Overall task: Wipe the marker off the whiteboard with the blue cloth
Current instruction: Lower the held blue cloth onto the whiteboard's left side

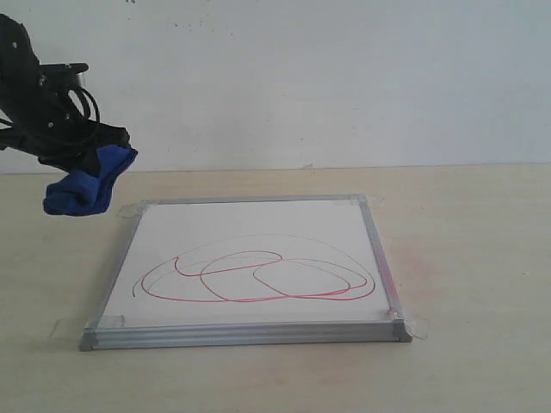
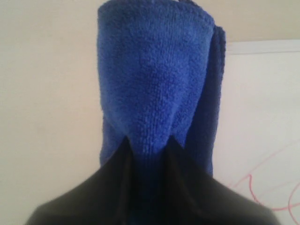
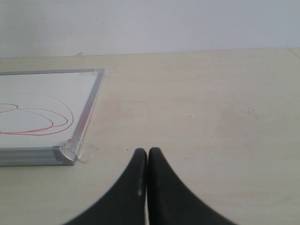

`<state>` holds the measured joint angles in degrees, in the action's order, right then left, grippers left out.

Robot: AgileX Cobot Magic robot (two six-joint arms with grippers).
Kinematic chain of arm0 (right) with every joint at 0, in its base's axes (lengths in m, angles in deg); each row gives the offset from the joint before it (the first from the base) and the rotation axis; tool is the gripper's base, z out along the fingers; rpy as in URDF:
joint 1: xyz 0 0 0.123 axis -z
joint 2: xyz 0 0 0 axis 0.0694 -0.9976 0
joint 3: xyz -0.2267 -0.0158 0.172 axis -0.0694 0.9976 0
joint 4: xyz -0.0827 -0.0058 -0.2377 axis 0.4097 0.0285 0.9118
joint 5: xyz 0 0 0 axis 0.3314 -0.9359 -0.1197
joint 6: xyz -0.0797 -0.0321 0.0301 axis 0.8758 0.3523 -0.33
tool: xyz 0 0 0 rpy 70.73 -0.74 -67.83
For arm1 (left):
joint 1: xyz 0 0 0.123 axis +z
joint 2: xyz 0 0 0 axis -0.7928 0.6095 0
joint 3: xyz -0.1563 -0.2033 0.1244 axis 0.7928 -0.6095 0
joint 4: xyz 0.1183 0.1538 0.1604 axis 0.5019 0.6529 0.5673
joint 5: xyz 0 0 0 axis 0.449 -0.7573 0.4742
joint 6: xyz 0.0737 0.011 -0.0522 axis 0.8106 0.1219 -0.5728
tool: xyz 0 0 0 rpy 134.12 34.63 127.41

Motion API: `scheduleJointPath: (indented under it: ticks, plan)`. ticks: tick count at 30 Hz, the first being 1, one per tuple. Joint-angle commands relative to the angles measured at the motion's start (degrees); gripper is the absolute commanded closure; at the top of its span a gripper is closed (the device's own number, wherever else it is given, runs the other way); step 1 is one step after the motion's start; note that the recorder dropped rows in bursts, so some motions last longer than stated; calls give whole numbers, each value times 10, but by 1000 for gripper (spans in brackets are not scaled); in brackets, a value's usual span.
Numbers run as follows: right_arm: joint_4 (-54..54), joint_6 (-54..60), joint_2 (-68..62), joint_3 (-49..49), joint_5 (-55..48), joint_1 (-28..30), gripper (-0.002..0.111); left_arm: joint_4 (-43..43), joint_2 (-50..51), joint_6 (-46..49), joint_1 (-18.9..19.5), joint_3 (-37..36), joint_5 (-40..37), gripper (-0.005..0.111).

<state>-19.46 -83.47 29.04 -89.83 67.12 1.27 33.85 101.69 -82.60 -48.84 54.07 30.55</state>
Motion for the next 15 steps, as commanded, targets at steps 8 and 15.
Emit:
scheduleJointPath:
  ticks: [8,15]
  plan:
    - [1,2,3,-1,4,4,108,-87,-17,165,-3,-11,-130,102]
    - [1,2,3,-1,4,4,108,-218,-40,294,-28,-156,-99,102]
